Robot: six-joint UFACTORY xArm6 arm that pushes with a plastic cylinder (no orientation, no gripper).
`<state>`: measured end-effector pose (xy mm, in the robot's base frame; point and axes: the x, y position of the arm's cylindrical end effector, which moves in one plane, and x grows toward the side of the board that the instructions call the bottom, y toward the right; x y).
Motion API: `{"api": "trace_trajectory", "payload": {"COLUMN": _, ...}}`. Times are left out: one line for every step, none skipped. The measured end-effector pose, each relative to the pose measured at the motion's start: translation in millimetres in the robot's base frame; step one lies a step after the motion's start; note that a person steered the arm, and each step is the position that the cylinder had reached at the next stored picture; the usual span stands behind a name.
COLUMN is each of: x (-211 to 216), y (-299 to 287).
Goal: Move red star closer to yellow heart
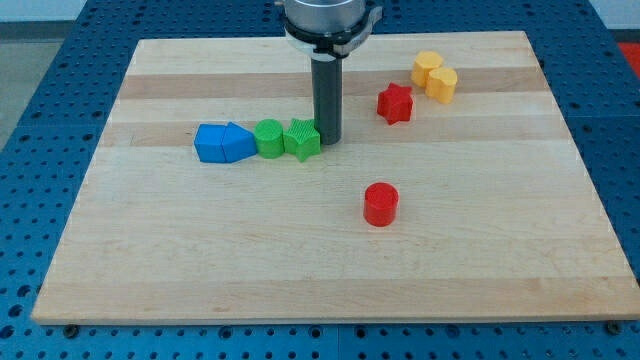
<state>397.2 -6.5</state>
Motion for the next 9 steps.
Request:
{"api": "trace_trajectory", "payload": {"x": 0, "y": 17}}
{"api": "trace_trajectory", "payload": {"x": -8, "y": 48}}
{"api": "trace_trajectory", "payload": {"x": -25, "y": 59}}
{"api": "trace_trajectory", "payload": {"x": -39, "y": 59}}
{"api": "trace_trajectory", "payload": {"x": -47, "y": 59}}
{"api": "trace_trajectory", "payload": {"x": -51, "y": 59}}
{"api": "trace_trajectory", "payload": {"x": -51, "y": 59}}
{"api": "trace_trajectory", "payload": {"x": -51, "y": 59}}
{"api": "trace_trajectory", "payload": {"x": -51, "y": 59}}
